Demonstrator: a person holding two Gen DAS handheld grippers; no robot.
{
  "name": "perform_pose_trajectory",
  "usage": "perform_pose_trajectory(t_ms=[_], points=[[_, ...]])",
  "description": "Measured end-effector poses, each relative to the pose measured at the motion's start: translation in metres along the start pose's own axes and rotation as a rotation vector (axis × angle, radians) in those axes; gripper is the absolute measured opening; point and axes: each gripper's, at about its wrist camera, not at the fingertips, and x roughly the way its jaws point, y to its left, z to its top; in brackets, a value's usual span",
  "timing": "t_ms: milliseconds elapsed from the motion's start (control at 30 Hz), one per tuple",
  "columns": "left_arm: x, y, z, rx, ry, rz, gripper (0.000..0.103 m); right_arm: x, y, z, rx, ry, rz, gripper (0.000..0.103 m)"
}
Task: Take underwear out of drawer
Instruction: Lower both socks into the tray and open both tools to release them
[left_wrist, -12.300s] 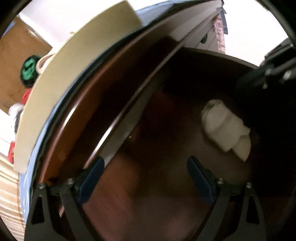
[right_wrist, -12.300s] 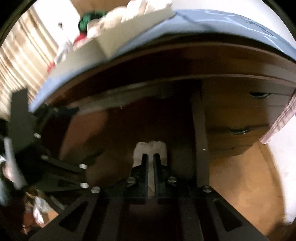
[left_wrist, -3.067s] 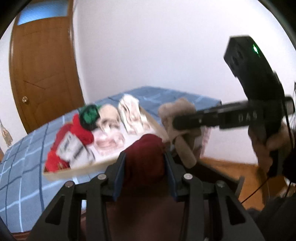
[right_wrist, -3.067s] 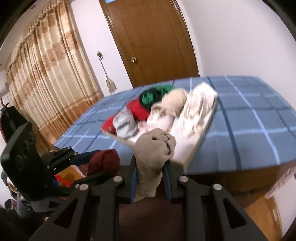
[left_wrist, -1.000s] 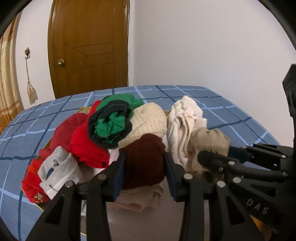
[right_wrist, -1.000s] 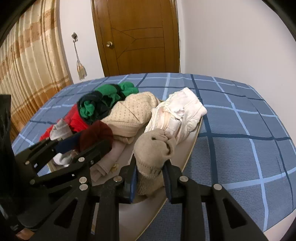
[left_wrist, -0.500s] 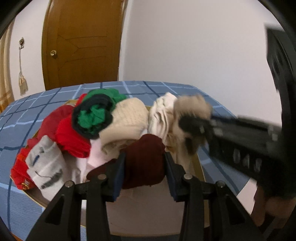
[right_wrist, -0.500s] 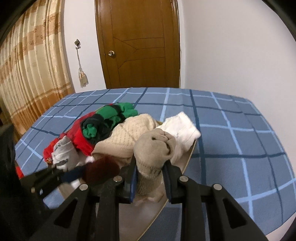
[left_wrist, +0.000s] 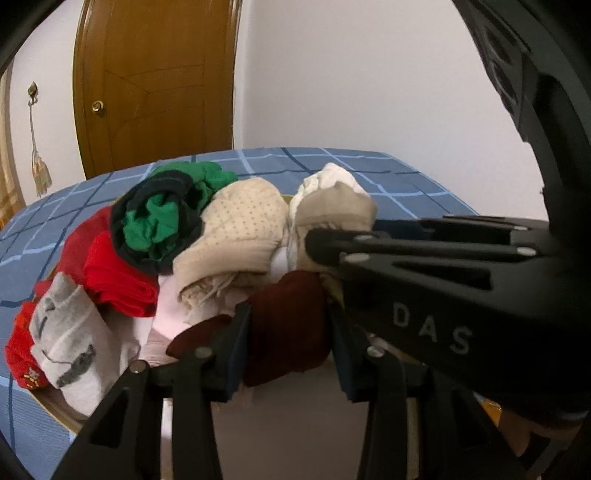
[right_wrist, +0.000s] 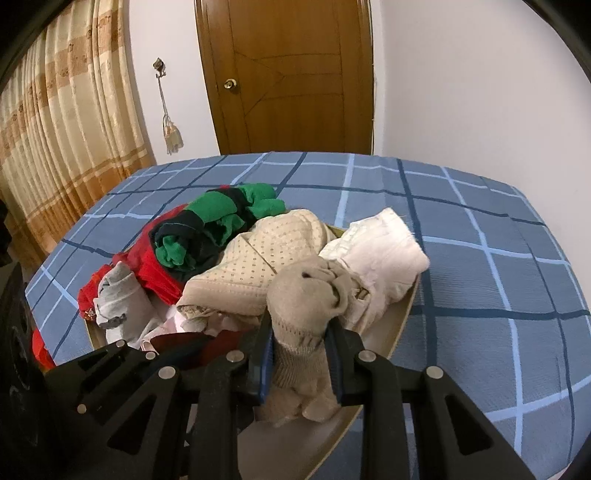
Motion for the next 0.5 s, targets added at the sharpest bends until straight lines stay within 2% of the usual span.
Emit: perform_pose_trajectory(t_ms=[233,500], points=[[0.008,0.005,0.001,-0.005,-0.007,-0.015,0.043,0.021,0.000,0.004,0.003,0.028,0.062,0.029],[0.014,0.012,0.000,-0.018,-0.016,-0.031,0.045,0.035,0.012,0.004,-0.039,0.026,0.050,0.029]])
